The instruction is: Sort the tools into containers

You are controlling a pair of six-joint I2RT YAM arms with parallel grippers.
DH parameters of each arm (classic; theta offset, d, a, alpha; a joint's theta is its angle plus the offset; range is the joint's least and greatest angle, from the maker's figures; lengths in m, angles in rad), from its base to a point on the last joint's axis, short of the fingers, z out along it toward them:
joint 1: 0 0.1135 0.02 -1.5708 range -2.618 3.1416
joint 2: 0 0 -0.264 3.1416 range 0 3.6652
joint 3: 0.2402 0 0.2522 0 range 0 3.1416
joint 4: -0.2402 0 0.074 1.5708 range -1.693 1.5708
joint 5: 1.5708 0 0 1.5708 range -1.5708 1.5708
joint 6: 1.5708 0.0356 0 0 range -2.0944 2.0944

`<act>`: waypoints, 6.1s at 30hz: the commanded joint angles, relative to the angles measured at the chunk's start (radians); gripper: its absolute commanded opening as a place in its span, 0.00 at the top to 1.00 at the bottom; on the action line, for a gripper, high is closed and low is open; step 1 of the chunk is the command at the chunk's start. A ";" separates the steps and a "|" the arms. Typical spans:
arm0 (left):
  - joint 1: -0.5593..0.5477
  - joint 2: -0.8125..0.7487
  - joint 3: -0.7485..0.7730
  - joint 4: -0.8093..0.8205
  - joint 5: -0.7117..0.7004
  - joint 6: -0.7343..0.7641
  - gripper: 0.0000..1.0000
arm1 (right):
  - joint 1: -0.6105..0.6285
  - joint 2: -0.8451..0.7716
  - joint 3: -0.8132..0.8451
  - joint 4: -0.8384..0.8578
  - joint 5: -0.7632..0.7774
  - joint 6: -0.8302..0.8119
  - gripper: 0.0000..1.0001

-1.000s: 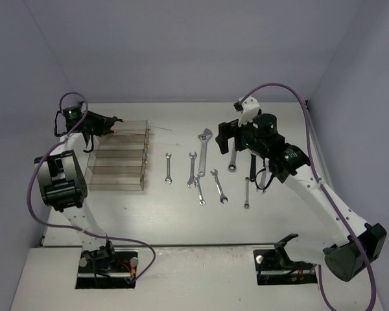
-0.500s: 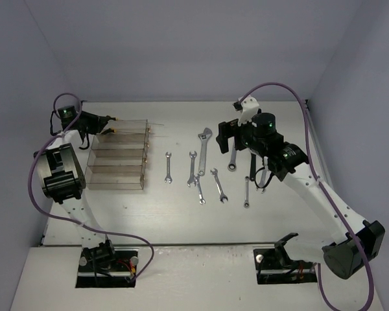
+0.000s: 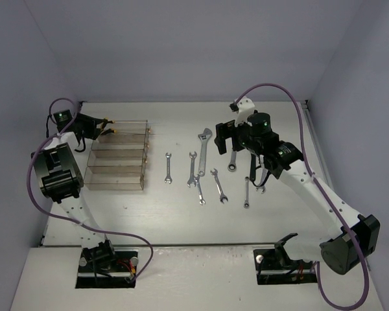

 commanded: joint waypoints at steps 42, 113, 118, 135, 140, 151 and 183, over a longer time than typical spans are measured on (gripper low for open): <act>-0.208 -0.022 0.431 -0.674 -0.510 0.990 0.47 | -0.005 0.044 0.010 0.060 -0.045 0.046 0.02; -0.179 0.062 0.635 -0.821 -0.444 1.083 0.91 | -0.004 0.090 0.000 0.061 -0.080 0.076 0.02; -0.165 0.054 0.644 -0.822 -0.449 1.076 0.69 | -0.004 0.091 0.001 0.061 -0.080 0.080 0.02; -0.178 -0.164 0.553 -0.821 -0.370 0.893 0.30 | -0.008 0.125 0.023 0.059 0.151 0.177 0.02; -0.241 -0.357 0.422 -0.821 -0.347 0.796 0.26 | -0.042 0.181 0.034 0.057 0.259 0.283 0.04; -0.557 -0.727 0.016 -0.821 -0.447 0.745 0.22 | -0.135 0.419 0.117 0.038 0.269 0.369 0.08; -0.810 -0.678 -0.032 -0.809 -0.550 0.678 0.22 | -0.192 0.424 -0.052 0.033 0.286 0.400 0.27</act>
